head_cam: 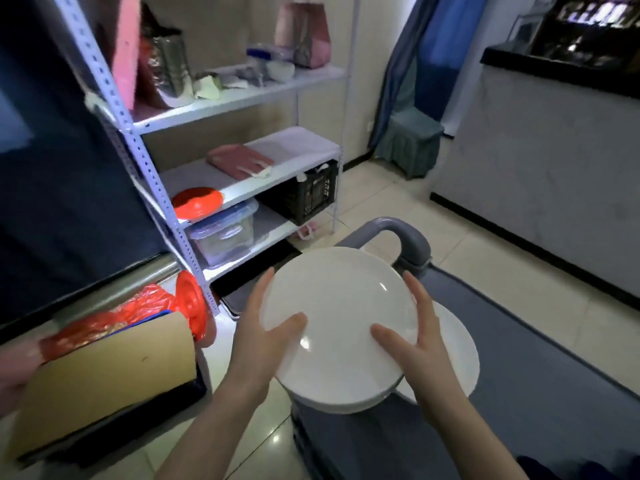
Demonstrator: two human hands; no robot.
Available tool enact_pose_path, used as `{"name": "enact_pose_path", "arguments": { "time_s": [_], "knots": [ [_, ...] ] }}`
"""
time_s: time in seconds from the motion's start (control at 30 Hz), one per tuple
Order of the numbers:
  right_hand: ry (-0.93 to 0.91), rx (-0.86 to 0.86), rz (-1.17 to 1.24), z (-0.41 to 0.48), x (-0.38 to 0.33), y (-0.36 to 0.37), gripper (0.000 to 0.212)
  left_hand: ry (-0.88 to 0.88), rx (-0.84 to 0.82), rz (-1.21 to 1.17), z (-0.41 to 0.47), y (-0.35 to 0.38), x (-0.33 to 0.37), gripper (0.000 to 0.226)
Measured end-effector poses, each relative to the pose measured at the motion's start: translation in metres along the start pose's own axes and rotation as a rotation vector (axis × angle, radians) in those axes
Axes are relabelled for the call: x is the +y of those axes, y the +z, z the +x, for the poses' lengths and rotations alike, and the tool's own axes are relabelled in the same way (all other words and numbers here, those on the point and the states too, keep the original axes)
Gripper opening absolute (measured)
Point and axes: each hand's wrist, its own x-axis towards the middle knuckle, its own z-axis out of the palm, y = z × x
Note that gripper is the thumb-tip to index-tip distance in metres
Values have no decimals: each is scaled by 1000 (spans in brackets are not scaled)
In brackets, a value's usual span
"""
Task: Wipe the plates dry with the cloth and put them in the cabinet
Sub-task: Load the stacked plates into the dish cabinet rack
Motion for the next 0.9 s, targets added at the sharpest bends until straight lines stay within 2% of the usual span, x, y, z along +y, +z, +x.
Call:
{"name": "enact_pose_path", "arguments": {
  "time_s": [0.2, 0.47, 0.6, 0.73, 0.9],
  "knots": [
    [-155, -336, -2, -34, -41, 78, 74, 65, 343, -100, -86, -97, 10, 72],
    [-252, -801, 17, -124, -83, 259, 77, 92, 848, -156, -213, -263, 9, 73],
    [-327, -1022, 15, -192, -93, 366, 80, 98, 1103, -189, -283, -352, -7, 68],
    [-336, -1244, 59, -282, -98, 470, 75, 87, 1349, -207, -360, -444, -24, 75],
    [-317, -1469, 75, -385, -112, 566, 78, 77, 1573, -211, -443, -529, -36, 73]
  ]
}}
